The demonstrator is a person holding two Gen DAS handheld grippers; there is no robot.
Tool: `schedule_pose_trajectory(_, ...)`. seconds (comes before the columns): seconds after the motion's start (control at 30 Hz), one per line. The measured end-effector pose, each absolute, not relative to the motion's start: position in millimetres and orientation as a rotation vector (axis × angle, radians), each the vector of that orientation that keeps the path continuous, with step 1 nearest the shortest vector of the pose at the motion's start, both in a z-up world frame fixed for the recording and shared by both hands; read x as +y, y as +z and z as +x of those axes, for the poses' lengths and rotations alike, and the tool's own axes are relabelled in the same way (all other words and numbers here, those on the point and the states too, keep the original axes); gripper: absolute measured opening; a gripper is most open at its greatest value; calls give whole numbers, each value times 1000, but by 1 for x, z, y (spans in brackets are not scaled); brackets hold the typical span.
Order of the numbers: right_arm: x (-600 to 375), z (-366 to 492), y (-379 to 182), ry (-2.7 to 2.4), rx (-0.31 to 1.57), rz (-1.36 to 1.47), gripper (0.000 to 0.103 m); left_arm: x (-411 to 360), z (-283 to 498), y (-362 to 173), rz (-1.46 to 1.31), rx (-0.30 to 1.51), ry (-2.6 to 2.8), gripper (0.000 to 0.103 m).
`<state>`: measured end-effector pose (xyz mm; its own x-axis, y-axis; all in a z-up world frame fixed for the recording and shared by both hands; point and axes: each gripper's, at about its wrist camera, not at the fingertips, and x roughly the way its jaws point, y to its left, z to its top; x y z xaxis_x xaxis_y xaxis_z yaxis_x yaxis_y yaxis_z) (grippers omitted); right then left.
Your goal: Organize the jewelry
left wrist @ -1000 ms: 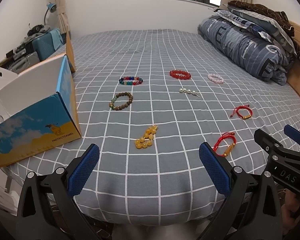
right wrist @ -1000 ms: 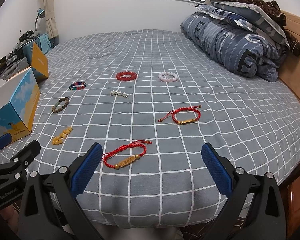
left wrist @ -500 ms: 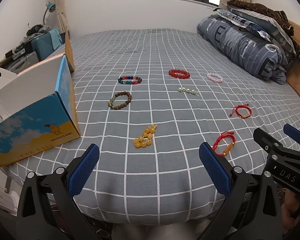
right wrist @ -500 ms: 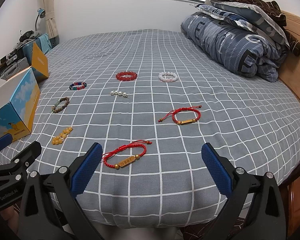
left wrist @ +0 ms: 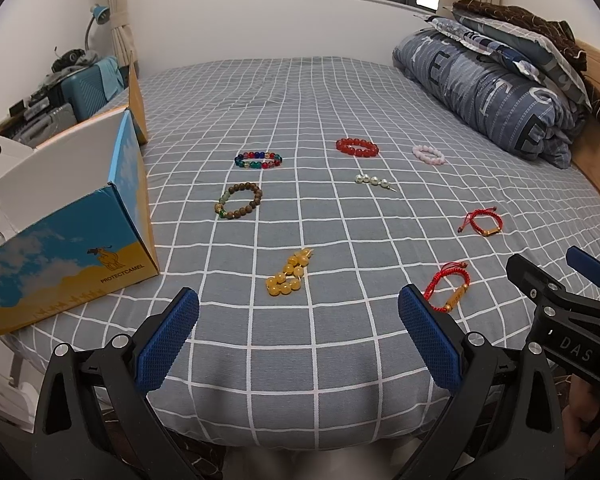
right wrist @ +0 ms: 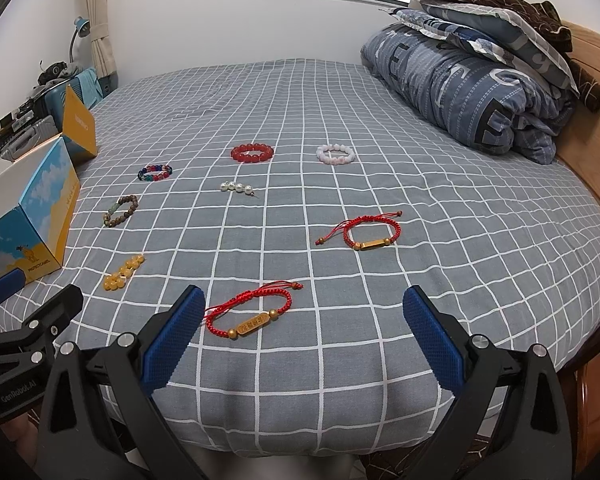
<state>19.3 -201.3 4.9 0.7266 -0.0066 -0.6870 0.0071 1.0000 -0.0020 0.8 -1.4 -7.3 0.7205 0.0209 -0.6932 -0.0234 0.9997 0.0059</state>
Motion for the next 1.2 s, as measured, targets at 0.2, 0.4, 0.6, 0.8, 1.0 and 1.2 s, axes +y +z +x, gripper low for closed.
schedule_pose_trajectory(0.2,-201,19,5,-10,756,-1,95,-2,0,-7,-2,766,23,97)
schedule_pose_trajectory(0.4,-201,19,4,-11,755,-3,95,-4,0,-8,-3,765,21,97)
schedule_pose_trajectory(0.6,-200,19,4,-11,756,-4,95,-5,0,-7,-3,765,18,97)
schedule_pose_trajectory(0.8,-201,18,9,-5,746,-15,95,-4,0,-4,-17,769,12,97)
schedule_pose_trajectory(1.0,-206,22,26,6,727,3,95,1,6,10,-32,771,6,97)
schedule_pose_trajectory(1.2,-217,38,47,2,718,33,95,10,24,33,-56,766,15,97)
